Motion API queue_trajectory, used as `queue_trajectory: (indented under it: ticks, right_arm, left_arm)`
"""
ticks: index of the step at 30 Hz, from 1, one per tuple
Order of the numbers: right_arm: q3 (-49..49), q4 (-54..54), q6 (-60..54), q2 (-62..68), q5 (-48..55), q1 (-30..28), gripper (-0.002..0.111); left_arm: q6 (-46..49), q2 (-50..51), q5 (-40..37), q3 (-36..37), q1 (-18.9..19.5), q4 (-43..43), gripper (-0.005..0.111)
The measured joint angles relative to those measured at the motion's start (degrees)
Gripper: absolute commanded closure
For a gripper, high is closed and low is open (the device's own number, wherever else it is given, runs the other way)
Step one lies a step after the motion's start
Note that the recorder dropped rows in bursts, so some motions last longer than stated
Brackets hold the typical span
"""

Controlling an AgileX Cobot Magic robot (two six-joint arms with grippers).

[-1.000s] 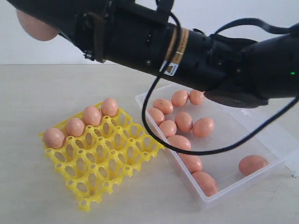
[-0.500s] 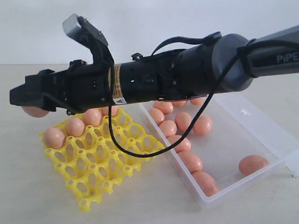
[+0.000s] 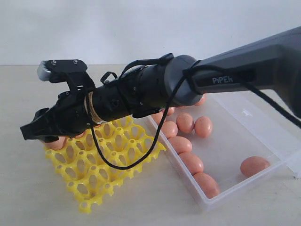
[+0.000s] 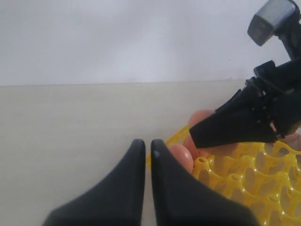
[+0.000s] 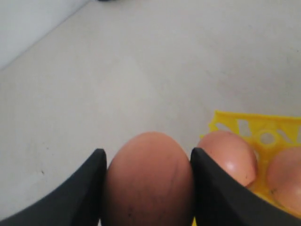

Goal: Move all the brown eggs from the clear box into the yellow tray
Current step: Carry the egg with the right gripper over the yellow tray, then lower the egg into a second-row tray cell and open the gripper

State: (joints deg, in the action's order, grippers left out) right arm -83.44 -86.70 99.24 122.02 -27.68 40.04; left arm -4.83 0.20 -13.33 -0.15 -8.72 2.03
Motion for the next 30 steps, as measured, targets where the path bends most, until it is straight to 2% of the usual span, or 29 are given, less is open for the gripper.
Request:
queue_trajectory:
  ticks: [10,24,27,30]
  right_arm:
    - [-0.25,-3.18,-11.58,2.6,0.11,0.0,0.108]
    - [-0.47,-3.54,-12.98,5.73,3.07,0.0,0.108]
    - [-0.47,-3.54,-13.1,5.73,3.48,0.0,0.101]
    - [-0.47,-3.54,-13.1,5.73,4.12,0.0,0.084]
  left_arm:
    - [0.0,0.0,0.0,0.0,0.0,0.0,0.103]
    - [0.0,0.0,0.0,0.0,0.0,0.0,0.103]
    - [0.0,0.0,0.0,0.0,0.0,0.0,0.103]
    - [0.0,0.0,0.0,0.0,0.0,0.0,0.103]
